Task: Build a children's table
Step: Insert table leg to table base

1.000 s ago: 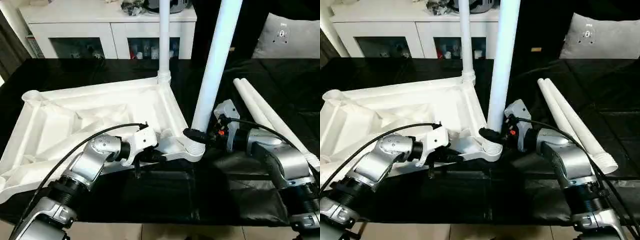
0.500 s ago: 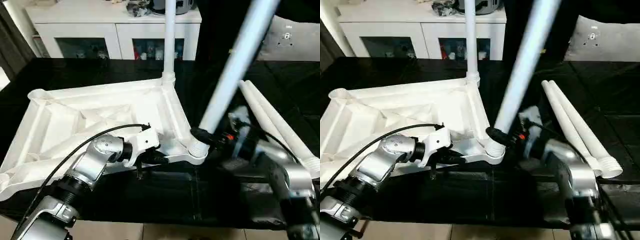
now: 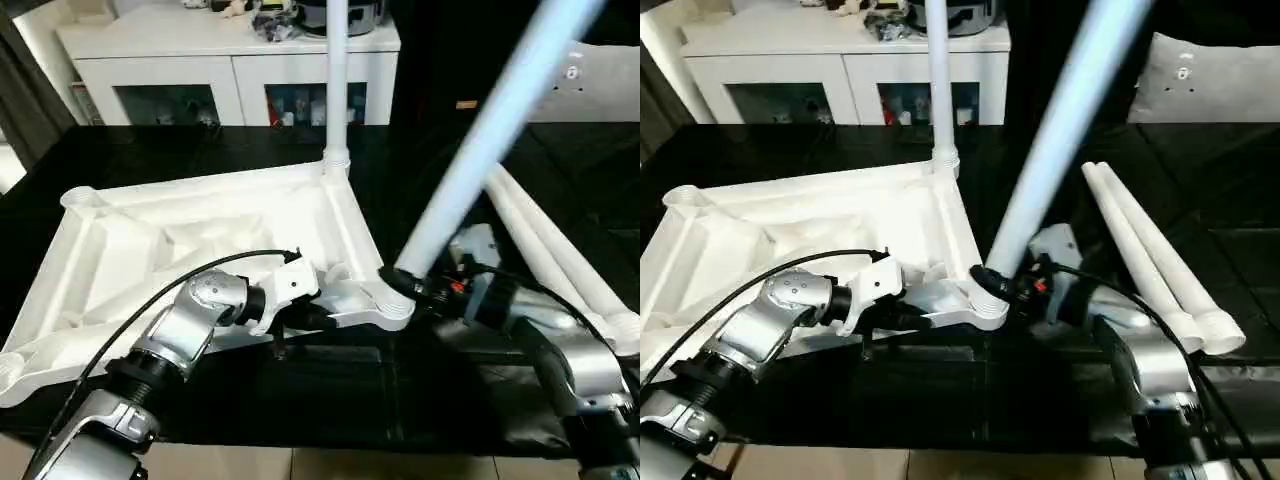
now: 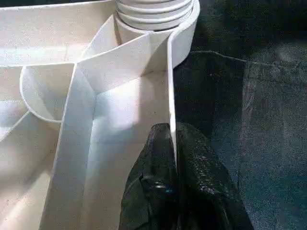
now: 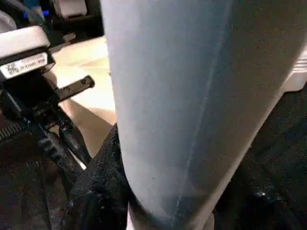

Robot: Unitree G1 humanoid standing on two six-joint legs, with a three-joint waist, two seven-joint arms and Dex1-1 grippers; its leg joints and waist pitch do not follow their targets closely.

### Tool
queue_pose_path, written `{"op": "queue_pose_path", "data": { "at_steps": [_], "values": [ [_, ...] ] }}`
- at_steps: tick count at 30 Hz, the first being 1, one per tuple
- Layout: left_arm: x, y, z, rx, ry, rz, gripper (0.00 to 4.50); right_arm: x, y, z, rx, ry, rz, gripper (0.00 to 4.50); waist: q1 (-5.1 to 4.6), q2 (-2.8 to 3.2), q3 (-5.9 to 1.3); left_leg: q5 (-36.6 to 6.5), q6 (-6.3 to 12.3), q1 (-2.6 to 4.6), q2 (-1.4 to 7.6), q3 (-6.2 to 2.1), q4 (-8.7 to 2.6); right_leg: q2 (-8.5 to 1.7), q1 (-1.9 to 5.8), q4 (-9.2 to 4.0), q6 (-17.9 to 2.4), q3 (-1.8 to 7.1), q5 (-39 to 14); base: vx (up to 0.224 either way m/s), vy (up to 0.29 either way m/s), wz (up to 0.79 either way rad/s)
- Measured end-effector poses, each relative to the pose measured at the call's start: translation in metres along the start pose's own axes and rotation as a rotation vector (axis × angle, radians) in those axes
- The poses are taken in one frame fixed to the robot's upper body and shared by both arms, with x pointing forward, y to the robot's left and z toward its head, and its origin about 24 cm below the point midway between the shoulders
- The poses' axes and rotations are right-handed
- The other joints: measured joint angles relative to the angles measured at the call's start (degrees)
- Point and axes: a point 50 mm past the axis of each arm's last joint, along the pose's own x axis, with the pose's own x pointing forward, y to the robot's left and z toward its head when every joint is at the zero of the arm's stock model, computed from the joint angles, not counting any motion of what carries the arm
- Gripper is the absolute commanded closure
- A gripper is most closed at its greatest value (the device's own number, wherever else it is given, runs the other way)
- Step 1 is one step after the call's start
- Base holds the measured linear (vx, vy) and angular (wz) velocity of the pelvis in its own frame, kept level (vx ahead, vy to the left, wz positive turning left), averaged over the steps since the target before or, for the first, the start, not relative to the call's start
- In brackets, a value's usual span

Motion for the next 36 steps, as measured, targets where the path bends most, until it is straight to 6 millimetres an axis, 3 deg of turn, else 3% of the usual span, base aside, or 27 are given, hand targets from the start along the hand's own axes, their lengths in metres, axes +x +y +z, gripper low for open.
{"op": "queue_pose_path", "data": {
  "at_steps": [13, 23, 31, 36],
  "values": [
    [0.0, 0.011, 0.002, 0.053, 0.048, -0.048, 4.5, 0.008, -0.005, 0.006, -0.049, 0.099, 0.097, 2.62, -0.01, -0.37, -0.2, 0.0, -0.01, 0.01, 0.01, -0.1, 0.02, 0.05, 0.07, -0.02, -0.03, 0.0, 0.02, 0.0, 0.0, 0.0],
    [-0.001, 0.016, 0.001, 0.028, 0.056, -0.051, 4.5, 0.013, -0.004, 0.004, -0.029, 0.088, 0.06, 2.62, -0.16, -0.66, -0.27, 0.0, -0.01, 0.05, 0.02, -0.11, 0.02, 0.07, 0.07, -0.04, 0.22, 0.0, -0.13, 0.0, 0.0, 0.0],
    [-0.004, 0.0, -0.004, -0.145, 0.027, 0.092, 4.5, 0.043, 0.005, 0.005, 0.061, 0.034, -0.155, 2.62, -2.85, -0.71, -0.25, 0.01, -0.03, 0.21, 0.02, -0.11, -0.03, 0.1, 0.09, -0.41, 0.36, 0.03, -0.22, 0.0, 0.0, 0.0],
    [0.019, -0.016, 0.014, -0.241, -0.022, 0.202, 4.5, 0.062, -0.009, 0.005, 0.162, 0.059, -0.411, 2.62, -3.08, -0.82, -0.14, 0.02, -0.01, -0.27, -0.03, -0.08, -0.03, 0.1, 0.04, -1.06, 0.28, 0.09, -0.17, 0.0, 0.0, 0.0]
  ]
}}
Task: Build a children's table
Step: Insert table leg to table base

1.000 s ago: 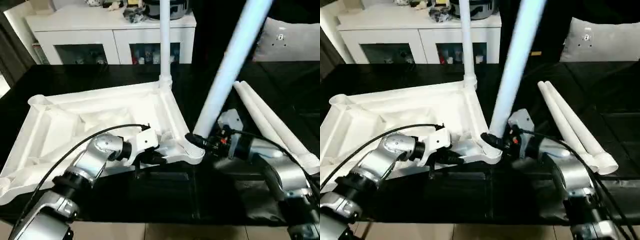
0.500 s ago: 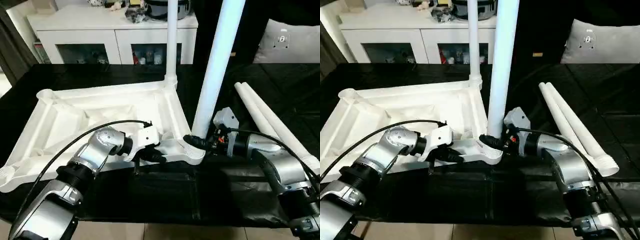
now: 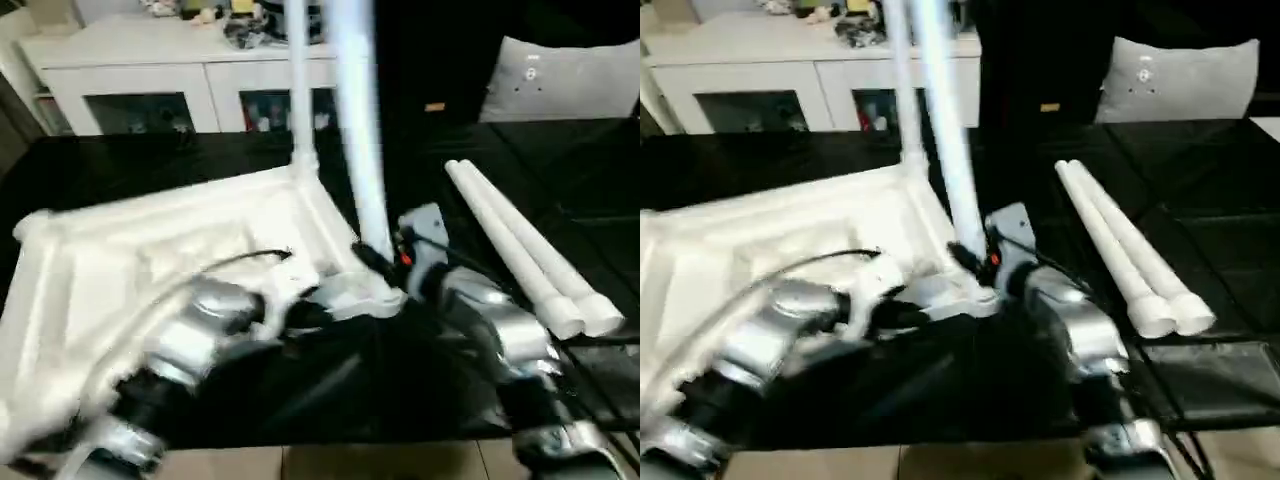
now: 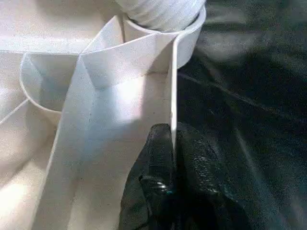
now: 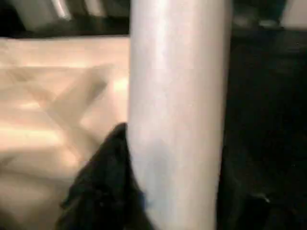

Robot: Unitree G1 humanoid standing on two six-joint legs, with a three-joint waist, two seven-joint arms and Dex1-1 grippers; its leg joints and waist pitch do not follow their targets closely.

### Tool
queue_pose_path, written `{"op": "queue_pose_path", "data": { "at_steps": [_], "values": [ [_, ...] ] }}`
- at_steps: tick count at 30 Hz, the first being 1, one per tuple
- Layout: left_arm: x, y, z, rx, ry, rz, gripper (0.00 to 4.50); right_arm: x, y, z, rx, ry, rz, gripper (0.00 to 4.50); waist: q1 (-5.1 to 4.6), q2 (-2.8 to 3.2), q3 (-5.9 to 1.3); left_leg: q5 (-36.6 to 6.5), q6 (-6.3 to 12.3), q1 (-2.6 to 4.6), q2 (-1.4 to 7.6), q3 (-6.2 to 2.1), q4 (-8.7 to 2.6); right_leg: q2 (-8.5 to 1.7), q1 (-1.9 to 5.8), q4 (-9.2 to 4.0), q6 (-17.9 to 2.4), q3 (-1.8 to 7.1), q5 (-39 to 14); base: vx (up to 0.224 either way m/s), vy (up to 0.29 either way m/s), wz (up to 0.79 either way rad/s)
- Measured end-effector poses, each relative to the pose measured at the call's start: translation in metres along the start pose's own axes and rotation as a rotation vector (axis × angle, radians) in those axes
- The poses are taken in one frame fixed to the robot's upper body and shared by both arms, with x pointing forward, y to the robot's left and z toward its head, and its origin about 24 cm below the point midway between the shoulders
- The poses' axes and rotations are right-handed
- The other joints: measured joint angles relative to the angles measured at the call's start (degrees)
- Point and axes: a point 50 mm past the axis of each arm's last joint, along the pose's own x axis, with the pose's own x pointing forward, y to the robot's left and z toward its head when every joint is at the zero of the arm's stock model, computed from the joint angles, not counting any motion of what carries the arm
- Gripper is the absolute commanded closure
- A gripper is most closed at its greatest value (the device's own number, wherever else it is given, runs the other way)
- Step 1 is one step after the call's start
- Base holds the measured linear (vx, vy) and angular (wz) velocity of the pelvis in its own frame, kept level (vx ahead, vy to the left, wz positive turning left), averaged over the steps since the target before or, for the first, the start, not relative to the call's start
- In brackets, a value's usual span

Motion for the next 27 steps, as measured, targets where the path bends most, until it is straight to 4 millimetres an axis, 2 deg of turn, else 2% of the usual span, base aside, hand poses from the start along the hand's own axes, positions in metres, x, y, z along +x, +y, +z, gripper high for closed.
{"op": "queue_pose_path", "data": {
  "at_steps": [3, 6, 9, 11, 18, 19, 21, 22, 24, 27],
  "values": [
    [0.011, -0.007, 0.009, -0.009, -0.005, 0.057, 4.5, 0.005, -0.005, 0.004, 0.017, -0.009, -0.105, 2.62, 0.19, -0.07, 0.0, -0.04, 0.06, -0.24, 0.0, 0.03, -0.01, 0.0, 0.03, -0.3, -0.17, -0.01, 0.11, 0.0, 0.0, 0.0],
    [0.016, -0.011, 0.014, 0.027, -0.006, 0.09, 4.5, 0.005, -0.005, 0.005, 0.011, -0.033, -0.139, 2.62, 0.63, -0.09, -0.02, -0.1, 0.13, -0.31, -0.03, 0.04, -0.26, 0.0, 0.03, -0.44, -0.58, -0.03, 0.48, 0.0, 0.0, 0.0],
    [0.014, -0.009, 0.013, 0.052, -0.007, 0.097, 4.5, 0.003, -0.005, 0.005, 0.013, -0.068, -0.141, 2.62, 1.36, -0.08, -0.01, -0.07, 0.1, -0.27, -0.03, 0.06, -0.63, 0.02, -0.09, -0.51, -0.54, -0.08, 0.61, 0.0, 0.0, 0.0],
    [0.009, -0.006, 0.012, 0.096, -0.006, 0.093, 4.5, 0.0, -0.006, 0.006, 0.028, -0.113, -0.131, 2.62, 1.47, -0.03, 0.04, -0.03, 0.07, -0.34, 0.06, 0.06, -0.78, 0.13, -0.27, -0.5, -0.54, -0.1, 0.61, 0.0, 0.0, 0.0],
    [-0.01, 0.005, 0.007, 0.21, -0.016, 0.038, 4.5, -0.014, -0.006, 0.008, 0.111, -0.217, 0.028, 2.62, 2.56, 1.01, 0.7, 0.18, 0.35, -0.85, 0.41, 0.06, -0.74, 0.46, -0.74, -0.5, -0.54, -0.16, 0.61, 0.0, 0.0, 0.0],
    [-0.014, 0.006, 0.006, 0.217, -0.017, 0.012, 4.5, -0.019, -0.007, 0.009, 0.122, -0.237, 0.078, 2.62, 3.02, 1.07, 0.72, 0.19, 0.36, -0.87, 0.41, 0.07, -0.68, 0.46, -0.99, -0.42, -0.54, -0.14, 0.61, 0.0, 0.0, 0.0],
    [-0.018, 0.007, 0.005, 0.215, -0.019, -0.011, 4.5, -0.025, -0.009, 0.013, 0.127, -0.262, 0.121, 2.62, 3.33, 1.06, 0.72, 0.18, 0.39, -1.12, 0.42, 0.07, -0.44, 0.45, -1.34, -0.11, -0.57, -0.12, 0.59, 0.0, 0.0, 0.0],
    [-0.02, 0.008, 0.005, 0.203, -0.019, -0.025, 4.23, -0.028, -0.01, 0.015, 0.117, -0.27, 0.145, 2.62, 3.55, 1.07, 0.73, 0.18, 0.4, -1.15, 0.42, 0.07, -0.38, 0.44, -1.39, 0.0, -0.61, -0.11, 0.57, 0.0, 0.0, 0.0],
    [-0.023, 0.009, 0.003, 0.187, -0.016, -0.051, 3.96, -0.033, -0.014, 0.019, 0.114, -0.293, 0.17, 2.62, 3.93, 1.03, 0.75, 0.17, 0.41, -1.11, 0.42, 0.08, -0.21, 0.41, -1.4, 0.28, -0.76, -0.09, 0.47, 0.0, 0.0, 0.0],
    [-0.028, 0.009, 0.01, 0.176, -0.067, -0.082, 3.86, -0.039, -0.022, 0.021, 0.098, -0.297, 0.183, 2.62, 4.6, 1.01, 0.77, 0.19, 0.38, -0.95, 0.45, 0.09, -0.1, 0.41, -1.28, 0.42, -0.77, -0.06, 0.47, 0.0, 0.0, 0.0]
  ]
}}
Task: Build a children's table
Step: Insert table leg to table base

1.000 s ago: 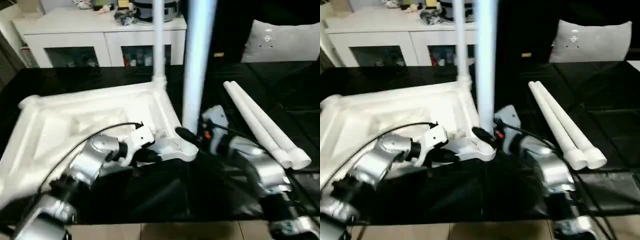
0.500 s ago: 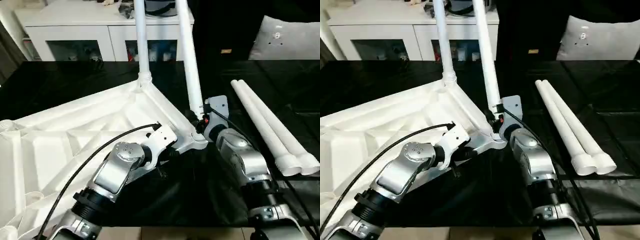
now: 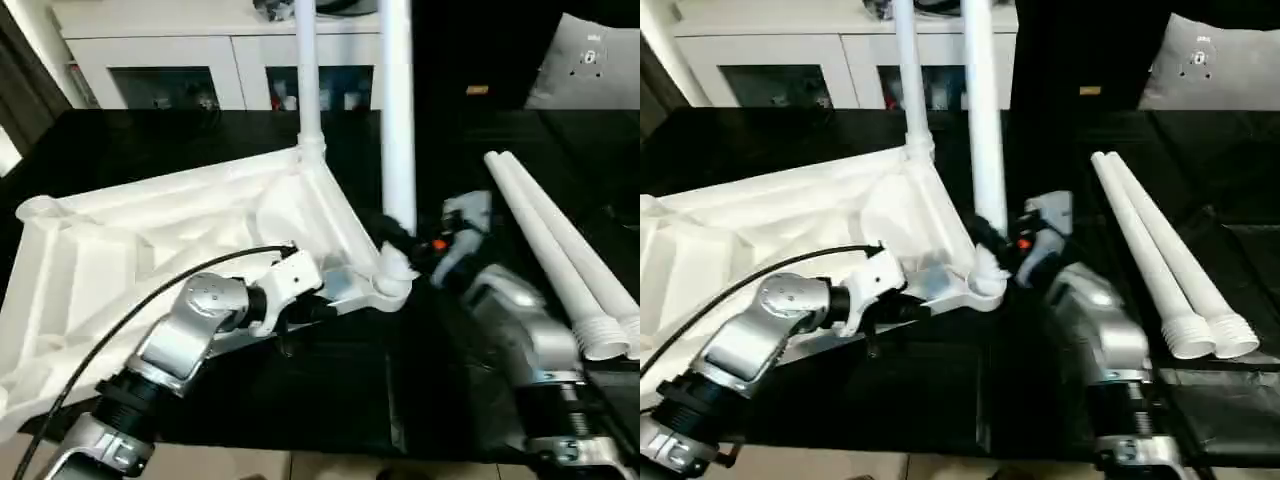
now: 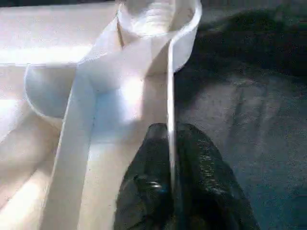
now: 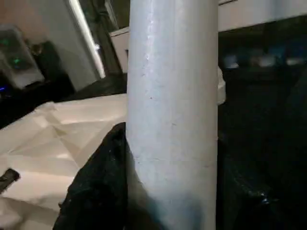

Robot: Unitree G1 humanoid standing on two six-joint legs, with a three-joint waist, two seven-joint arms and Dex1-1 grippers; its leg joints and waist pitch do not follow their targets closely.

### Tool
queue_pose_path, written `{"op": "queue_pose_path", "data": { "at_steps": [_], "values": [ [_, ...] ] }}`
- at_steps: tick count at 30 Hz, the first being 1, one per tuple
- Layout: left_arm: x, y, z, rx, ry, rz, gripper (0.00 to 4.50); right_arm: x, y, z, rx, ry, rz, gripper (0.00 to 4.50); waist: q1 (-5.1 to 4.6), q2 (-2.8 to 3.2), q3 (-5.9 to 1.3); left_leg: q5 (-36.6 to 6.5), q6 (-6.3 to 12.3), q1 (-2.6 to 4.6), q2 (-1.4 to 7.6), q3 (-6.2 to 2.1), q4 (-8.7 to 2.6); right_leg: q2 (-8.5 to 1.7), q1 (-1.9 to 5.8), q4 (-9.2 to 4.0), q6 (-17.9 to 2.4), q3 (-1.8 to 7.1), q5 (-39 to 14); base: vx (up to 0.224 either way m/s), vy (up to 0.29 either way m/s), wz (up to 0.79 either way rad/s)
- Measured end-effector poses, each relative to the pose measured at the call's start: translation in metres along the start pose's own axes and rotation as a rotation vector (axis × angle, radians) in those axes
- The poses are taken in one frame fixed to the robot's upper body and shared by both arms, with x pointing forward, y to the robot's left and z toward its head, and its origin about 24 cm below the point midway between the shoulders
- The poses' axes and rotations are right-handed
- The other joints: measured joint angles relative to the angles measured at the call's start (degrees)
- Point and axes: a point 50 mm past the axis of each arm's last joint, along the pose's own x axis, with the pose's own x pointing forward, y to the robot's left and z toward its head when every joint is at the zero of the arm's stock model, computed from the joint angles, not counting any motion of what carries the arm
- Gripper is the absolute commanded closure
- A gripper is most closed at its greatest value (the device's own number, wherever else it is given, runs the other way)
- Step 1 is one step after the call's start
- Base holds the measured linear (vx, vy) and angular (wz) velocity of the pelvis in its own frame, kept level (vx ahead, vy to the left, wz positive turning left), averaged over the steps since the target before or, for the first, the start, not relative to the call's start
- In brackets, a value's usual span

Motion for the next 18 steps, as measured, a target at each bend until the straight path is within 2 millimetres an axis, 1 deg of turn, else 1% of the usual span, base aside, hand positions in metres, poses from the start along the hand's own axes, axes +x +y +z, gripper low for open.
{"op": "queue_pose_path", "data": {
  "at_steps": [2, 5, 8, 11, 13, 14, 16, 17, 18],
  "values": [
    [-0.004, 0.003, 0.012, 0.0, -0.072, -0.01, 3.61, -0.003, -0.001, 0.004, 0.005, -0.014, 0.016, 2.62, 0.1, 0.0, 0.0, 0.06, -0.06, 0.1, 0.01, 0.02, 0.02, 0.0, 0.11, 0.11, -0.01, 0.03, 0.02, 0.0, 0.0, 0.0],
    [-0.007, 0.008, 0.032, -0.003, -0.182, -0.011, 3.45, -0.003, 0.002, 0.007, 0.007, -0.027, 0.053, 2.62, 0.12, -0.02, 0.02, 0.15, -0.21, 0.11, 0.01, 0.02, 0.02, 0.0, 0.25, 0.27, -0.02, 0.05, 0.03, 0.0, 0.0, 0.0],
    [-0.007, 0.013, 0.044, -0.017, -0.244, 0.007, 3.19, -0.004, 0.001, 0.006, 0.015, -0.014, 0.061, 2.62, 0.16, -0.02, 0.01, 0.19, -0.27, 0.13, 0.02, 0.02, 0.02, 0.01, 0.25, 0.34, -0.01, 0.05, 0.03, 0.0, 0.0, 0.0],
    [-0.004, 0.038, 0.067, -0.078, -0.326, 0.185, 3.03, -0.006, 0.004, 0.004, 0.012, -0.005, 0.083, 2.62, 0.27, -0.12, 0.08, 0.27, -0.25, 0.04, 0.03, 0.0, 0.14, 0.01, 0.21, 0.41, -0.01, 0.03, 0.06, 0.0, 0.0, 0.0],
    [-0.007, 0.06, 0.084, -0.116, -0.356, 0.363, 2.77, -0.004, 0.009, 0.003, 0.001, 0.006, 0.109, 2.62, 0.28, -0.13, 0.08, 0.27, -0.24, 0.01, 0.03, -0.02, 0.24, 0.01, 0.22, 0.45, -0.01, 0.03, 0.06, 0.0, 0.0, 0.0],
    [-0.009, 0.065, 0.089, -0.119, -0.364, 0.415, 2.73, -0.003, 0.011, 0.002, 0.0, 0.011, 0.119, 2.62, 0.15, -0.12, 0.07, 0.26, -0.22, 0.03, 0.03, -0.01, 0.24, 0.01, 0.22, 0.43, -0.01, 0.04, 0.06, 0.0, 0.0, 0.0],
    [-0.005, 0.067, 0.097, -0.126, -0.377, 0.453, 2.69, -0.003, 0.012, -0.001, 0.0, 0.019, 0.118, 2.62, 0.18, -0.12, 0.07, 0.24, -0.19, -0.02, 0.03, -0.01, 0.24, 0.01, 0.2, 0.38, 0.0, 0.02, 0.06, 0.0, 0.0, 0.0],
    [-0.001, 0.065, 0.097, -0.136, -0.378, 0.452, 2.59, -0.003, 0.012, -0.001, -0.004, 0.023, 0.118, 2.62, 0.26, -0.12, 0.07, 0.23, -0.18, -0.07, 0.03, -0.01, 0.24, 0.01, 0.16, 0.38, 0.0, 0.01, 0.06, 0.0, 0.0, 0.0],
    [0.004, 0.064, 0.095, -0.146, -0.371, 0.444, 2.59, -0.002, 0.013, -0.002, -0.005, 0.027, 0.122, 2.62, 0.36, -0.14, 0.09, 0.24, -0.18, -0.13, 0.04, -0.02, 0.25, 0.01, 0.08, 0.38, 0.0, 0.0, 0.06, 0.0, 0.0, 0.0]
  ]
}}
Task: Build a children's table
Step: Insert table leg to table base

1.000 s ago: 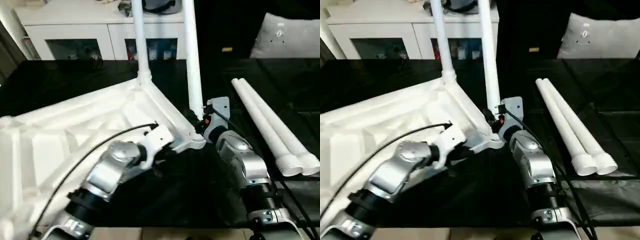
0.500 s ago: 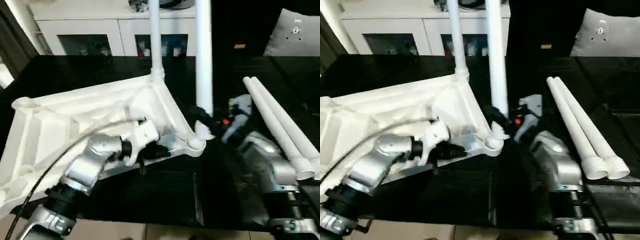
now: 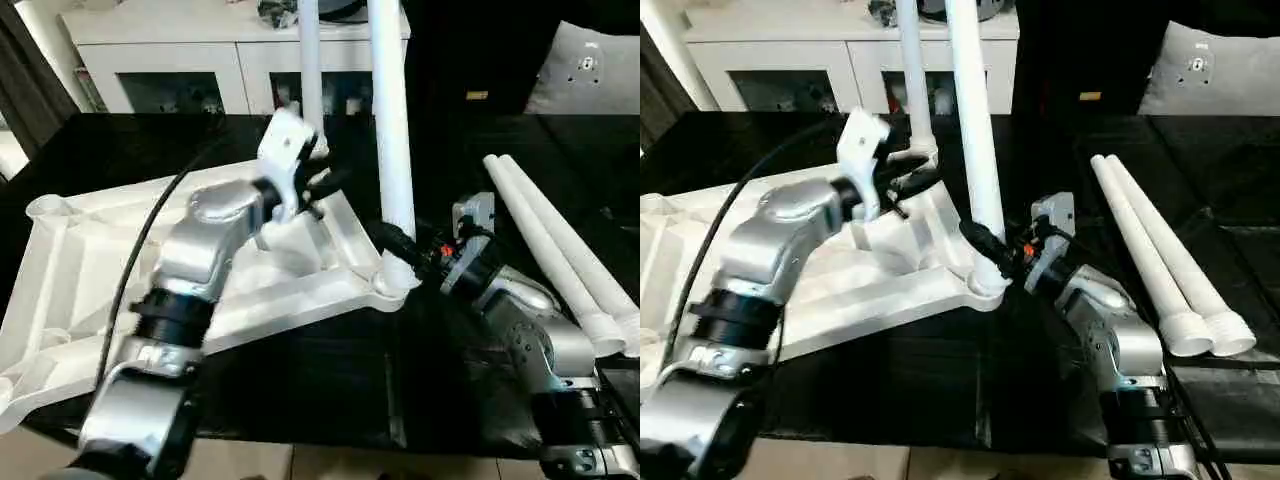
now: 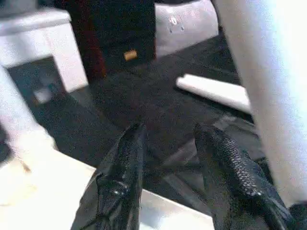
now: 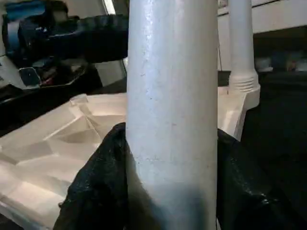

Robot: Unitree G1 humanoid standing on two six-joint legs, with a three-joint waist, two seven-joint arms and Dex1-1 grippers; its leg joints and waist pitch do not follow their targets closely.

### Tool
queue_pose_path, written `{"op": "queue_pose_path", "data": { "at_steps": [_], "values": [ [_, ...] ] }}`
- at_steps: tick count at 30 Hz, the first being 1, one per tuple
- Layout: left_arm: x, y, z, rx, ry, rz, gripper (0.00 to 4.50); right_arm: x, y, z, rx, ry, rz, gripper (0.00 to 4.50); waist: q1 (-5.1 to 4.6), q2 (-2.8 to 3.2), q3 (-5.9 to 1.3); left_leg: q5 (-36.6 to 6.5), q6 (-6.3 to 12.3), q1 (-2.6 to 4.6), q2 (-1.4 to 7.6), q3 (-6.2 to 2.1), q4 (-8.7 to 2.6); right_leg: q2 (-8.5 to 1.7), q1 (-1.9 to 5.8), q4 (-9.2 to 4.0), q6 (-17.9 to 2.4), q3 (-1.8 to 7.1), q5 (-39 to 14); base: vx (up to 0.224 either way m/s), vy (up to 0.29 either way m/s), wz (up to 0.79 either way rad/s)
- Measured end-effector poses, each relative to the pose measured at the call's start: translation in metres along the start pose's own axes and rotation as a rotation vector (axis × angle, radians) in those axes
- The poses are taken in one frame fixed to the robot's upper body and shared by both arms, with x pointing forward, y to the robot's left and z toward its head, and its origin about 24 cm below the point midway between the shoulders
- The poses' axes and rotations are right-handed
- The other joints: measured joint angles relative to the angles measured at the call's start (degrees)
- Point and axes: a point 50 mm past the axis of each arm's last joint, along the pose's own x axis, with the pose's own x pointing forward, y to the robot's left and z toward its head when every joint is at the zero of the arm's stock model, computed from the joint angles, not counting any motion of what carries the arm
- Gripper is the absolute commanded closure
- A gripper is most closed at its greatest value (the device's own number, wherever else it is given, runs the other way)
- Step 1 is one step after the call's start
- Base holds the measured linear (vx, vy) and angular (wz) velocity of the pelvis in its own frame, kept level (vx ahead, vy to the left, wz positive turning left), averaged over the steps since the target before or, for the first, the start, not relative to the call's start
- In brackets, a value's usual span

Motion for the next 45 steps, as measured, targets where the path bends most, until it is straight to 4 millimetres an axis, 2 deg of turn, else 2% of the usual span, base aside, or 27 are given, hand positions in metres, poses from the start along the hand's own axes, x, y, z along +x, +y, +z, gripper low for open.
{"op": "queue_pose_path", "data": {
  "at_steps": [5, 11, 18, 22, 23, 24, 25, 29, 30, 31, 38, 45],
  "values": [
    [0.011, -0.023, 0.003, -0.013, -0.017, -0.083, 2.51, 0.001, 0.001, -0.001, -0.01, 0.01, 0.002, 2.62, 0.62, 0.0, 0.0, -0.05, 0.11, -0.18, 0.06, -0.06, 0.32, 0.0, -0.2, 0.07, 0.0, -0.07, 0.0, 0.0, 0.0, 0.0],
    [0.012, -0.049, 0.011, 0.02, -0.094, -0.238, 2.51, 0.003, 0.003, -0.002, -0.02, 0.014, 0.008, 2.62, 1.14, 0.01, 0.0, -0.07, 0.13, -0.17, 0.07, -0.06, 0.4, 0.0, -0.07, 0.13, 0.0, -0.05, 0.0, 0.0, 0.0, 0.0],
    [0.01, -0.052, 0.016, 0.043, -0.135, -0.261, 2.51, 0.002, 0.0, -0.003, -0.045, 0.022, -0.029, 2.62, 1.09, 0.01, 0.0, -0.05, 0.1, -0.1, 0.08, -0.05, 0.47, 0.0, -0.05, 0.34, 0.0, -0.02, 0.0, 0.0, 0.0, 0.0],
    [0.007, -0.045, 0.013, 0.068, -0.136, -0.23, 2.51, 0.001, -0.002, -0.004, -0.045, 0.035, -0.044, 2.62, 1.05, 0.01, 0.0, -0.05, 0.1, -0.1, 0.08, -0.05, 0.47, 0.0, -0.06, 0.35, 0.0, -0.02, 0.0, 0.0, 0.0, 0.0],
    [0.006, -0.041, 0.01, 0.076, -0.121, -0.218, 2.51, 0.0, -0.003, -0.004, -0.047, 0.037, -0.045, 2.62, 0.93, 0.01, 0.0, -0.05, 0.1, -0.09, 0.08, -0.05, 0.47, 0.0, -0.06, 0.36, 0.0, -0.03, 0.0, 0.0, 0.0, 0.0],
    [0.002, -0.034, 0.005, 0.086, -0.089, -0.197, 2.24, -0.001, -0.004, -0.004, -0.052, 0.04, -0.048, 2.62, 0.76, 0.02, 0.0, -0.05, 0.1, -0.08, 0.08, -0.05, 0.46, 0.0, -0.06, 0.39, 0.0, -0.03, 0.0, 0.0, 0.0, 0.0],
    [-0.002, -0.027, -0.001, 0.092, -0.064, -0.18, 2.17, -0.002, -0.005, -0.003, -0.059, 0.045, -0.053, 2.62, 0.65, 0.02, 0.0, -0.05, 0.1, -0.08, 0.08, -0.05, 0.46, 0.0, -0.07, 0.39, 0.01, -0.03, 0.0, 0.0, 0.0, 0.0],
    [-0.02, -0.01, -0.025, 0.096, 0.041, -0.15, 2.12, -0.012, -0.015, 0.002, -0.089, 0.056, -0.093, 2.62, 0.59, 0.02, -0.01, -0.05, 0.1, -0.08, 0.09, -0.05, 0.48, 0.0, -0.07, 0.39, 0.01, -0.03, 0.0, 0.0, 0.0, 0.0],
    [-0.023, -0.008, -0.031, 0.1, 0.069, -0.152, 1.83, -0.013, -0.016, 0.003, -0.091, 0.064, -0.099, 2.62, 0.6, 0.01, 0.0, -0.05, 0.1, -0.07, 0.09, -0.05, 0.5, 0.0, -0.07, 0.39, 0.01, -0.03, 0.0, 0.0, 0.0, 0.0],
    [-0.025, -0.007, -0.034, 0.106, 0.09, -0.158, 1.74, -0.013, -0.017, 0.002, -0.09, 0.072, -0.103, 2.62, 0.6, 0.02, 0.0, -0.05, 0.1, -0.04, 0.09, -0.05, 0.51, 0.0, -0.07, 0.39, 0.01, -0.03, 0.0, 0.0, 0.0, 0.0],
    [-0.036, -0.019, -0.069, 0.042, 0.239, -0.272, 1.71, -0.019, -0.023, 0.002, -0.099, 0.114, -0.127, 2.62, 0.86, 0.01, 0.0, -0.05, 0.09, 0.09, 0.08, -0.04, 0.53, 0.0, -0.06, 0.42, 0.0, 0.01, 0.0, 0.0, 0.0, 0.0],
    [-0.036, -0.037, -0.084, 0.025, 0.301, -0.381, 1.71, -0.019, -0.022, 0.002, -0.094, 0.13, -0.118, 2.62, 0.78, 0.01, 0.0, -0.04, 0.06, 0.08, 0.09, -0.03, 0.52, 0.0, 0.06, 0.45, 0.0, 0.02, 0.0, 0.0, 0.0, 0.0]
  ]
}}
